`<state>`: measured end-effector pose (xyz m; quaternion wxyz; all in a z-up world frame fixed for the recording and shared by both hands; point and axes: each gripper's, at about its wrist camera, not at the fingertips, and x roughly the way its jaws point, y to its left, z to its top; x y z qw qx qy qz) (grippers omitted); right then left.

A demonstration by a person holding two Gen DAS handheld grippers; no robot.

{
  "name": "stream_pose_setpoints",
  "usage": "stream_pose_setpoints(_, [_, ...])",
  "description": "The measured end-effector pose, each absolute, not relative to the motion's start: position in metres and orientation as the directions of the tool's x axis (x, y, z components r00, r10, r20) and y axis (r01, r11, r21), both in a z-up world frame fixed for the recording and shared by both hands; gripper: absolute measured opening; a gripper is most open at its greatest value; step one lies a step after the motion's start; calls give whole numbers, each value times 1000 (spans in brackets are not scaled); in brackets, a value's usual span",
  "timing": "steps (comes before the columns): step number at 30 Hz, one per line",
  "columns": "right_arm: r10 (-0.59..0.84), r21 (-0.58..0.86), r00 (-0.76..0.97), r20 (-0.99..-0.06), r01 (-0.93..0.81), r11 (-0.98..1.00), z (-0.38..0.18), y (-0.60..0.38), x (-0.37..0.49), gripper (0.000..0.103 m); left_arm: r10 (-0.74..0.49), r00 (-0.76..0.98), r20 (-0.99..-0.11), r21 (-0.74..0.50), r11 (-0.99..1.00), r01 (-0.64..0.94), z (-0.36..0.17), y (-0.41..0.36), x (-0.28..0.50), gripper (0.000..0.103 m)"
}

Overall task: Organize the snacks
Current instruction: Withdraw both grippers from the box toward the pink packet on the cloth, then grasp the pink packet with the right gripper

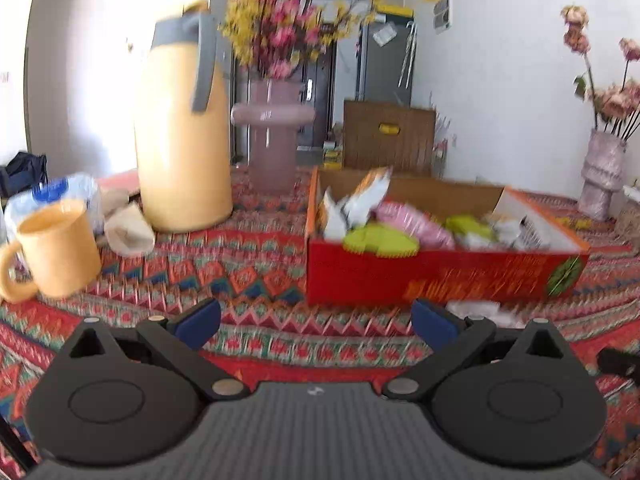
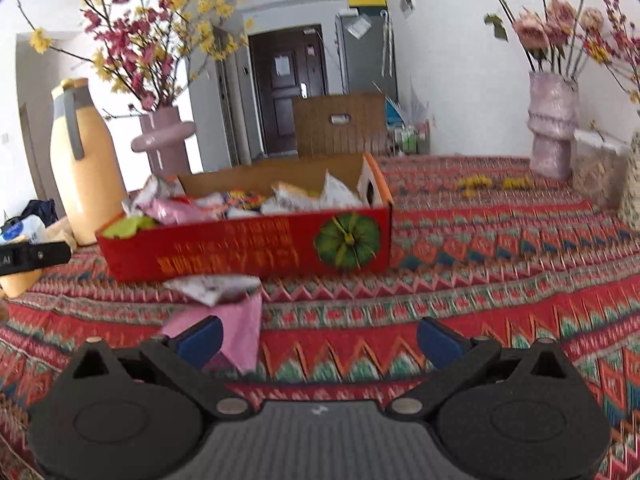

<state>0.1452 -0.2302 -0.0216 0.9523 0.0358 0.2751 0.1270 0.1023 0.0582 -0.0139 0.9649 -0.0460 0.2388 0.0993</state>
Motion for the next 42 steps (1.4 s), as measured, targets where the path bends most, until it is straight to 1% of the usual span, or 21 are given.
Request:
stream_pose_setpoints(2, [253, 139, 810, -529, -212, 967, -26, -232, 145, 103, 167, 855, -491, -49, 975, -219, -20, 59, 103, 103])
stream_pose_setpoints(8, [249, 133, 804, -540, -211, 968, -28, -226, 148, 103, 139, 854, -501, -71, 977, -201, -22, 62, 105, 103])
stream_pose_setpoints(18, [272, 88, 785, -557, -270, 959, -21, -194, 161, 103, 133, 852, -506, -113, 969, -219, -22, 69, 107, 103])
stream_pose_setpoints(33, [342, 112, 678, -651, -360, 926, -29, -145, 193, 103, 132, 846, -517, -133, 964, -231, -23, 73, 108, 103])
stream_pose_setpoints(37, [330, 95, 642, -691, -373, 923, -38, -130, 200, 103, 130, 849, -512, -137, 964, -230, -23, 73, 108, 103])
stream_pose_setpoints(40, [293, 31, 658, -694, -379, 925, -43, -121, 198, 103, 130, 848, -514, -137, 963, -230, -23, 73, 108, 103])
stream_pose_setpoints(42, [294, 30, 668, -683, -377, 926, -45, -120, 196, 103, 130, 849, -512, -138, 963, -231, -22, 73, 107, 103])
